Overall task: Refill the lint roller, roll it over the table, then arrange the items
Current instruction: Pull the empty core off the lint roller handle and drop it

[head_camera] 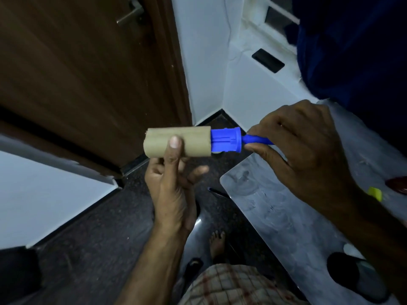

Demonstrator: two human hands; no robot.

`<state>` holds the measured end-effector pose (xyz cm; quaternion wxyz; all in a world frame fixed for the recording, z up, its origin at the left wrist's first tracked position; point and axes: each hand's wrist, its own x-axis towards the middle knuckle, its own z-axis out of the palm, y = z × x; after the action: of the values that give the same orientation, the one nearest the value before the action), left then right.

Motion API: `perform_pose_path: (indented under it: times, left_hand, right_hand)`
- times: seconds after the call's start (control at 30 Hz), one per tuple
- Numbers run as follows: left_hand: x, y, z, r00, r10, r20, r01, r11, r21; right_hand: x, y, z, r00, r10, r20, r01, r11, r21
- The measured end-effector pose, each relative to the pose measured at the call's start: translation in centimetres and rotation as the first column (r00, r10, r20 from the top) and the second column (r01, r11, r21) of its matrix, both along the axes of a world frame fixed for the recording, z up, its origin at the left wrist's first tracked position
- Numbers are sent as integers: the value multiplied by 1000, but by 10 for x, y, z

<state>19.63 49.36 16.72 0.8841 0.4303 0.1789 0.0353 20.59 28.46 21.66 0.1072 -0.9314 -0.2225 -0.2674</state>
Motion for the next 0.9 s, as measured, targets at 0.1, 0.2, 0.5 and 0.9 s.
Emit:
perform_pose_path:
  times: [0.1,0.2,0.5,0.9]
  left_hand:
    - [8,15,-12,996,86,-18,-86,996,-30]
    - [14,31,-30,986,142,-88,-148,987,-59]
    - [18,52,-101,924,170,-341,-289,897,-335]
    - [19,88,-257,770,253,-586,-479,836,-267]
  right_hand:
    - [12,3,-5,1000,14,-4,-14,1000,-12]
    - [22,7,-13,999,44,-11,-44,999,-14]
    - [48,38,-63,979,159,-126,-170,981,-90]
    - [60,93,-143,885,330,-330,-267,938,221]
